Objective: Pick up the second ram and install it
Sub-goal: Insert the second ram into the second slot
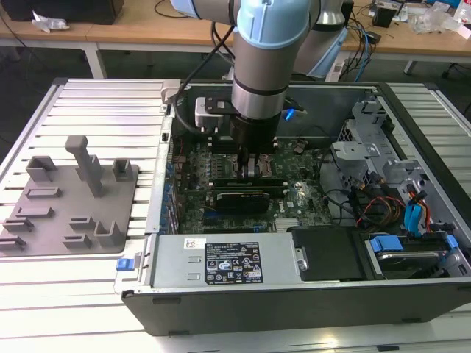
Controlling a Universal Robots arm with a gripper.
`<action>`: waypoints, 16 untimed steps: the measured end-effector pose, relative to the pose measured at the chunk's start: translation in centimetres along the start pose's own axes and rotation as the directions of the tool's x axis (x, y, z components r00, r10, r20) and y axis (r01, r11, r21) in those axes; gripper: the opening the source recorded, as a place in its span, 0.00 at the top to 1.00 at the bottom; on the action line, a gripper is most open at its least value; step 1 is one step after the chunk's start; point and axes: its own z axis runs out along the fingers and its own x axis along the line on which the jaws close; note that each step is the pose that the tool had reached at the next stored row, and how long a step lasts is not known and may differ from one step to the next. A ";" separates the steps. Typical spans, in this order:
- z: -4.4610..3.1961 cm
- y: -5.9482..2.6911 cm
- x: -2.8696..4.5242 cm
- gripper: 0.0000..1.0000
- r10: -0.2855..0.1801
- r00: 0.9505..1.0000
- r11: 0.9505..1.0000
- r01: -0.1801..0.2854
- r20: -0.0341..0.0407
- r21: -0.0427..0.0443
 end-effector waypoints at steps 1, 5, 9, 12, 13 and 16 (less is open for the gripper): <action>0.01 0.00 0.00 0.91 0.000 1.000 1.000 0.000 0.000 0.000; -2.12 0.08 -0.10 0.76 0.000 1.000 1.000 0.000 0.000 0.000; -2.29 -0.31 -0.12 0.76 0.000 1.000 1.000 0.000 0.000 0.000; -2.33 -1.76 -0.14 0.76 0.000 1.000 1.000 0.000 0.000 0.000; -2.34 -1.84 -0.14 0.76 0.000 1.000 1.000 0.000 0.000 0.000; -2.33 -1.91 -0.15 0.76 0.000 1.000 1.000 0.000 0.000 0.000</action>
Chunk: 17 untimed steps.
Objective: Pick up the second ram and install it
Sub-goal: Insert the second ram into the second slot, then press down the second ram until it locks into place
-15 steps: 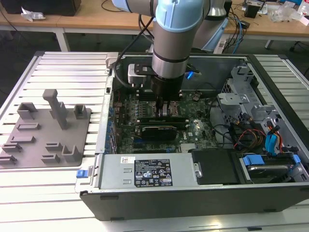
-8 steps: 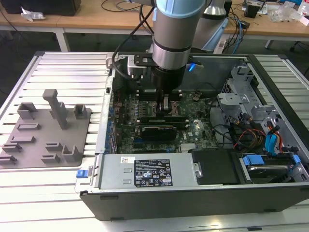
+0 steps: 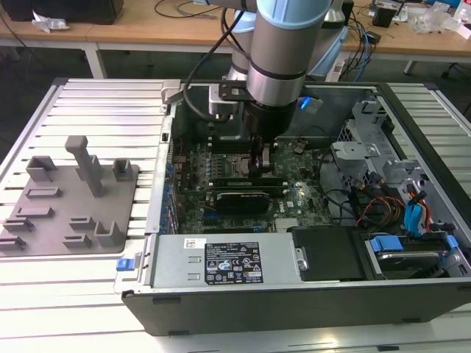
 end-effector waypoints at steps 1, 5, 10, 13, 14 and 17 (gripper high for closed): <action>0.00 -0.01 0.00 0.78 0.000 1.000 1.000 0.000 0.000 0.000; 0.00 -0.09 0.00 0.92 0.000 1.000 1.000 0.000 0.000 0.000; 0.01 -0.11 -0.29 0.92 0.000 1.000 1.000 0.000 0.000 0.000; 0.01 -0.09 -0.34 0.92 0.000 1.000 1.000 0.000 0.000 0.000; 0.01 -0.09 -0.35 0.92 0.000 1.000 1.000 0.000 0.000 0.000; 0.01 -0.09 -0.37 0.92 0.000 1.000 1.000 0.000 0.000 0.000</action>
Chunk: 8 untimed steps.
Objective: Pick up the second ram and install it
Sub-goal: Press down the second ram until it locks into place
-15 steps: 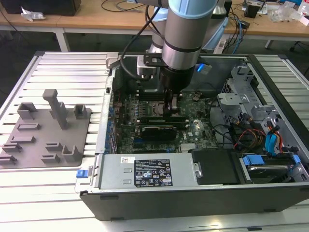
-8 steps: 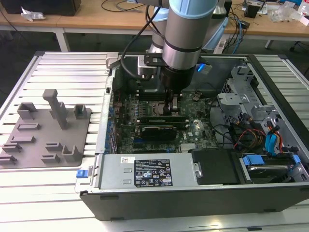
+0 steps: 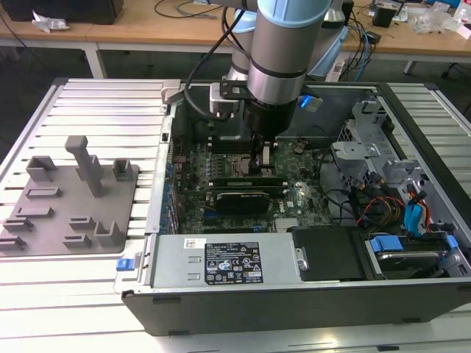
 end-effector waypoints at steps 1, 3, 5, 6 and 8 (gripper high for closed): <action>0.00 0.00 -0.01 0.92 0.000 1.000 1.000 0.000 0.000 0.000; 0.00 0.01 -0.03 0.92 0.000 1.000 1.000 0.000 0.000 0.000; 0.00 0.01 -0.05 0.92 0.000 1.000 1.000 0.000 0.000 0.000; 0.00 0.01 -0.05 0.92 0.000 1.000 1.000 0.000 0.000 0.000; 0.01 -0.13 -0.07 0.92 0.000 1.000 1.000 0.000 0.000 0.000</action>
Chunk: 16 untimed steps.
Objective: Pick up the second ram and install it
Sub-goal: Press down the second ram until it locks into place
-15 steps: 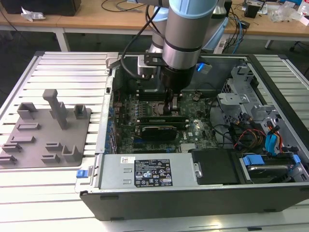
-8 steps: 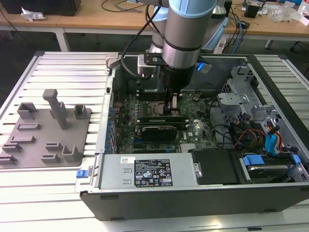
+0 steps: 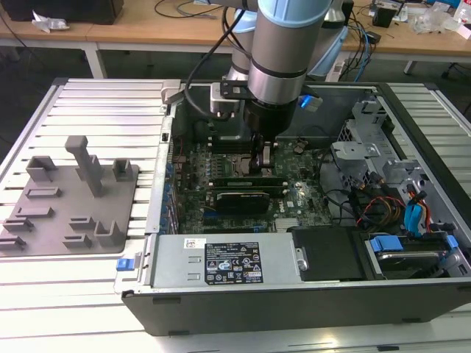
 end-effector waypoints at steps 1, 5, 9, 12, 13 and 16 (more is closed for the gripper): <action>0.00 -0.60 -0.01 0.92 0.000 1.000 1.000 0.000 0.000 0.000; 0.12 -2.46 -0.04 0.92 0.001 1.000 1.000 -0.001 0.000 0.000; 0.38 -3.41 -0.03 0.92 0.010 1.000 1.000 -0.010 0.000 0.000; 0.63 -4.37 -0.05 0.92 0.016 1.000 1.000 -0.016 0.001 0.000; 0.76 -4.60 -0.04 0.92 0.017 1.000 1.000 -0.017 0.001 0.000; 1.09 -4.64 -0.02 0.92 0.017 1.000 1.000 -0.017 0.001 0.000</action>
